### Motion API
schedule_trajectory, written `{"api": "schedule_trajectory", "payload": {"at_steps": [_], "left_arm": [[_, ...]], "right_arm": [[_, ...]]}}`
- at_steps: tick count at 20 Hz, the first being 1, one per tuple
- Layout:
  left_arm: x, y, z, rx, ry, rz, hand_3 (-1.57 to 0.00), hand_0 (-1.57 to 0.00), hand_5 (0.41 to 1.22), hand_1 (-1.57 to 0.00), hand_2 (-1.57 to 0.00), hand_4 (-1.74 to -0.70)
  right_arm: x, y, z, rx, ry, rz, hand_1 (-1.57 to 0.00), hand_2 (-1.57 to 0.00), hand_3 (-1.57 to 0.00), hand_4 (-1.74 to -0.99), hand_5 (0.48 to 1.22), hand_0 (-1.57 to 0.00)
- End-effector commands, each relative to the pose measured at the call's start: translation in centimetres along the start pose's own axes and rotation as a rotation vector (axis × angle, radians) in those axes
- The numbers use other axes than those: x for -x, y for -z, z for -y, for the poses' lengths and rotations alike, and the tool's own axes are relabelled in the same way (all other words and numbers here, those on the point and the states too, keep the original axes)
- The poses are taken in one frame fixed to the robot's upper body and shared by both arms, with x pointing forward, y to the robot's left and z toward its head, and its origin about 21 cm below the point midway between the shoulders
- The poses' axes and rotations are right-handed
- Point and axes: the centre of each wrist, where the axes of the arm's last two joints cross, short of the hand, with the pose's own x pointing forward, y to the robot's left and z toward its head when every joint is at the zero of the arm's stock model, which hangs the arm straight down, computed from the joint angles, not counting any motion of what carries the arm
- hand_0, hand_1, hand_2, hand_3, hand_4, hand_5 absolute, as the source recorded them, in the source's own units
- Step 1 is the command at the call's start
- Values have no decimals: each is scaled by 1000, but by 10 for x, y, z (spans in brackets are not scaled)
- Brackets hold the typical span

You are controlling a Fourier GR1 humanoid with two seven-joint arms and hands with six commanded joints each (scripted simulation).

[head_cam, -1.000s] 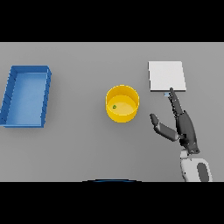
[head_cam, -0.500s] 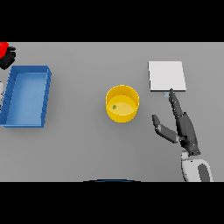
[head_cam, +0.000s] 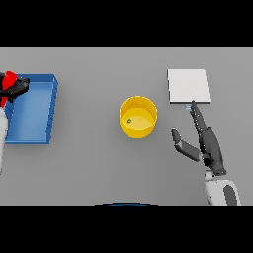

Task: Pick up the red beaker and tilt it to pour out 1 green nut into yellow bowl. Pick up the yellow bowl and place it on the metallic measuring scale.

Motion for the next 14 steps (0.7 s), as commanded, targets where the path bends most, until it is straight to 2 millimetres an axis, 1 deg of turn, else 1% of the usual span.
{"api": "schedule_trajectory", "payload": {"at_steps": [1,2,3,4,5,6,7,9,11,13,14], "left_arm": [[-3,-4,-5,37,-3,19,-1055,-1175,737,-1075,-1021,-1232],[-3,-5,-7,91,-20,26,-843,-940,705,-860,-817,-1126],[0,-5,-8,131,-41,29,-675,-751,683,-687,-653,-1050],[-1,-5,-9,149,-6,23,-539,-601,664,-550,-522,-976],[-3,-7,-11,160,35,22,-431,-481,651,-440,-418,-915],[-2,-7,-12,162,66,18,-345,-384,644,-351,-334,-875],[0,-4,-7,166,99,-8,-276,-307,632,-281,-267,-843],[3,-2,-7,152,143,-28,-176,-196,627,-179,-170,-813],[3,-1,-5,139,145,-3,-112,-125,627,-115,-109,-794],[1,-3,-5,121,138,34,-72,-80,631,-73,-69,-776],[-3,-3,-5,116,115,50,-57,-64,633,-58,-55,-778]], "right_arm": [[2,-1,0,2,-12,1,1,1,1,-1151,670,1],[1,-2,-2,0,-8,7,1,1,1,-1149,670,1],[1,-2,-2,4,-5,3,1,1,1,-1150,671,1],[2,-3,-3,3,-4,7,1,1,1,-1153,670,1],[0,2,-3,5,0,-2,1,1,1,-1155,670,1],[0,2,0,11,-7,0,1,1,1,-1155,669,1],[-1,4,-1,9,-14,0,1,1,1,-1155,670,1],[-1,4,-1,11,-36,1,1,1,1,-1157,665,1],[0,1,1,11,-47,7,1,1,1,-1157,665,1],[-2,2,-4,10,-56,-12,1,1,1,-1144,644,1],[-4,5,-2,10,-108,-44,1,1,1,-1131,631,1]]}}
